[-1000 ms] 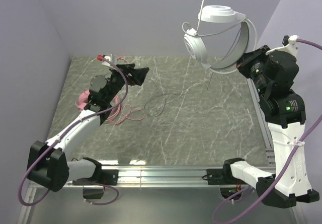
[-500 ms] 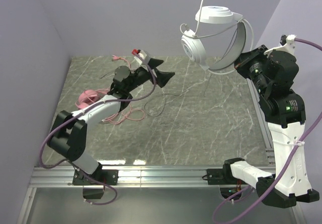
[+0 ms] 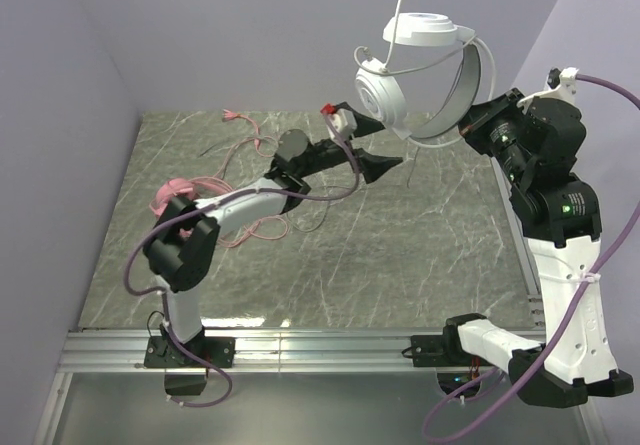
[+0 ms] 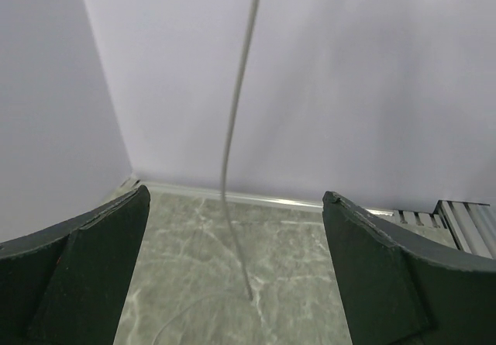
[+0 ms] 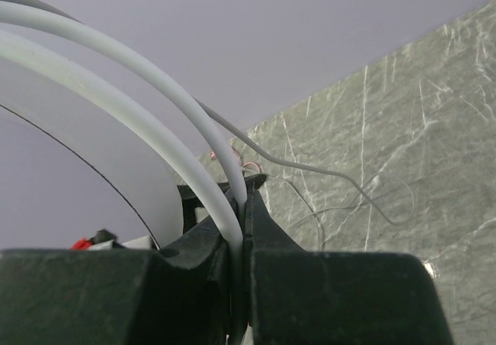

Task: Wrap the headphones
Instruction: Wrap the headphone cable with the left arm

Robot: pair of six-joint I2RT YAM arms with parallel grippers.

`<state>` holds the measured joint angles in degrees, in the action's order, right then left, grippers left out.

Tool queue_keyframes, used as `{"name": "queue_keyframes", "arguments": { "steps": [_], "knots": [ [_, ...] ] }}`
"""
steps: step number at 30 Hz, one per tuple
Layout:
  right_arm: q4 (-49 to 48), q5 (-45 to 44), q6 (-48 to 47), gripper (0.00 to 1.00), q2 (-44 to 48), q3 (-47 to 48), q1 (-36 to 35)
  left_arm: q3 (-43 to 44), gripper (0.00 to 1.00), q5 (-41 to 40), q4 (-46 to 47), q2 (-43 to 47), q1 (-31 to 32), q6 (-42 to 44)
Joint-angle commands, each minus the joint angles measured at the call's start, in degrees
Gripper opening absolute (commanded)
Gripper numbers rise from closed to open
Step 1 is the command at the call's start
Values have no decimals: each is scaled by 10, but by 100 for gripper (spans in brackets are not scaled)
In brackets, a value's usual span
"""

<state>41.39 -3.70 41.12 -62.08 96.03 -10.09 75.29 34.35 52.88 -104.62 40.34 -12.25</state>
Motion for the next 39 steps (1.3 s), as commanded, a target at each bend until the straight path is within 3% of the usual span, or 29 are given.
{"name": "queue_keyframes", "arguments": {
  "steps": [1,12,18,20,24,25,27,35,39],
  "knots": [
    [-62,14,26,0,6,7,0,69,99,14,31,-49,23,13],
    [-75,13,50,0,16,-31,-22,269,99,16,-20,-187,50,2],
    [-76,6,54,0,8,-33,-39,370,94,8,-41,-249,70,-9],
    [-74,5,51,0,6,-33,-41,391,88,1,-43,-260,81,-11],
    [-68,-3,43,0,6,-29,-42,388,58,-27,-37,-269,95,-13],
    [-67,-4,40,0,6,-29,-42,384,43,-34,-39,-268,101,-8],
    [-62,-14,35,0,7,-27,-42,375,26,-45,-52,-258,107,4],
    [-29,-41,-10,0,25,-30,-40,155,2,-180,0,-129,113,-12],
    [-17,-32,-27,0,38,-41,-41,54,0,-242,11,-83,113,-32]
  ]
}}
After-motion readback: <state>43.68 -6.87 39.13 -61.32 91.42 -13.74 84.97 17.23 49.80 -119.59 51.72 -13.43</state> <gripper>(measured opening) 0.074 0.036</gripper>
